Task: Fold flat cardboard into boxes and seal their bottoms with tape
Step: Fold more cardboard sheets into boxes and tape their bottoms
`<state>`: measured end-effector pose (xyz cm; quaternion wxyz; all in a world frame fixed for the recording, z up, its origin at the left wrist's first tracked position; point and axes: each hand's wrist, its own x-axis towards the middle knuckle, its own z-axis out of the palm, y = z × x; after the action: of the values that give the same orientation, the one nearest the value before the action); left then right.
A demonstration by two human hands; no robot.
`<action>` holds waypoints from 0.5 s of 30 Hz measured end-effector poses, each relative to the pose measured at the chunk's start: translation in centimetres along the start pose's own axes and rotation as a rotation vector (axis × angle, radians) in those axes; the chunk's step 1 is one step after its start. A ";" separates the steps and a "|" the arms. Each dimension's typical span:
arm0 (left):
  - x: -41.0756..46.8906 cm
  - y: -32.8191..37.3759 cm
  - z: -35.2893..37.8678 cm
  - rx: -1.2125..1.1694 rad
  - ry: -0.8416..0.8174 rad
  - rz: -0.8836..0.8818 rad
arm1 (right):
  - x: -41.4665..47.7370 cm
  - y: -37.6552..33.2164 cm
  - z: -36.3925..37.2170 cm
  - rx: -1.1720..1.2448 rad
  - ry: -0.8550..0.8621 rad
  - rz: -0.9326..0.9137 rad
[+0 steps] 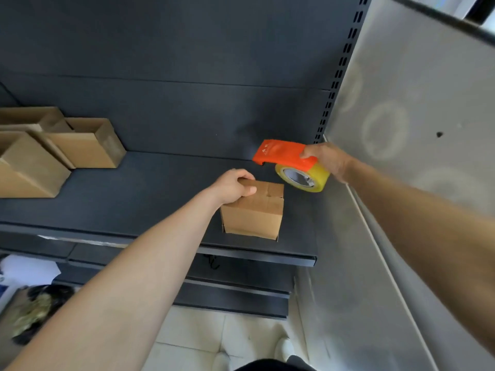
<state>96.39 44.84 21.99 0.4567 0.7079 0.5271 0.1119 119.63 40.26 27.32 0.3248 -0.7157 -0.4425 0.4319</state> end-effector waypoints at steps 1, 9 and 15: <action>0.0 0.0 -0.1 -0.014 -0.004 -0.007 | -0.6 -0.6 -0.6 0.028 -0.019 -0.008; -0.2 -0.4 -0.7 -0.088 -0.027 -0.016 | -3.6 -2.1 -0.7 0.235 -0.279 0.022; -0.5 -1.5 -1.0 -0.265 0.005 0.035 | -3.7 -0.8 1.3 0.278 -0.200 0.077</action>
<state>94.58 45.01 21.61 0.5431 0.6501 0.4963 0.1902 117.30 37.36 28.70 0.3580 -0.6338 -0.3808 0.5702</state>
